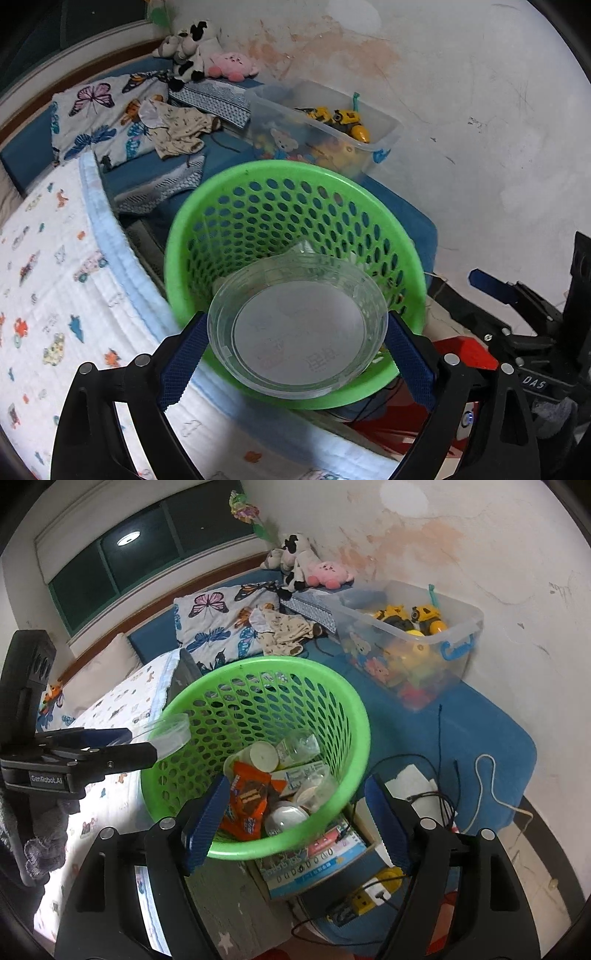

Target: Collect trash

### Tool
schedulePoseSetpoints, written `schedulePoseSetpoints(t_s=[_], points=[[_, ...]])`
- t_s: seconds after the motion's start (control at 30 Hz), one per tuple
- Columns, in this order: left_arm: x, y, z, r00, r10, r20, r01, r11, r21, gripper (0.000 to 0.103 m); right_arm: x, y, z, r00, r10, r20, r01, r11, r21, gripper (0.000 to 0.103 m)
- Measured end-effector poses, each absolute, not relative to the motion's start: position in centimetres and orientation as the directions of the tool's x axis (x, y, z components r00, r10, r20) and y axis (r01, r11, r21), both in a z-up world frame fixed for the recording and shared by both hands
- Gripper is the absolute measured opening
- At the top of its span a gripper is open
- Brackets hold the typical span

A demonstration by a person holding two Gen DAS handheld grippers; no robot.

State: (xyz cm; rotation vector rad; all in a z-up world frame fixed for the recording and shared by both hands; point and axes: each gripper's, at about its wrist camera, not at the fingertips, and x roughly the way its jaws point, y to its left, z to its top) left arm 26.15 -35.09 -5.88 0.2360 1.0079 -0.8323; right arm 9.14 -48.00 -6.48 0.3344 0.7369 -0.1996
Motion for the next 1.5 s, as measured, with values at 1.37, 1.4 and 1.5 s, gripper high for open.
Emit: schedulePoseSetpoints(t_s=[1.37,1.4,1.5], points=[[18.3,-9.6,-0.6,0.647,-0.377,-0.663,0.429,0.899,-0.091,0.094,8.2,-28.6,-2.7,0.756,0.049,-0.653,0.062,0.987,0.147,0.094],[18.0,-9.2,-0.6,0.654,-0.372,-0.659,0.424,0.901,-0.088,0.094,8.1,-28.4,-2.7,0.753,0.05,-0.656,0.061,0.987,0.145,0.094],[17.1,-8.1,-0.7,0.664,-0.362,-0.655,0.412,0.907,-0.084,0.094,8.0,-27.4,-2.7,0.747,0.05,-0.663,0.058,0.989,0.139,0.094]])
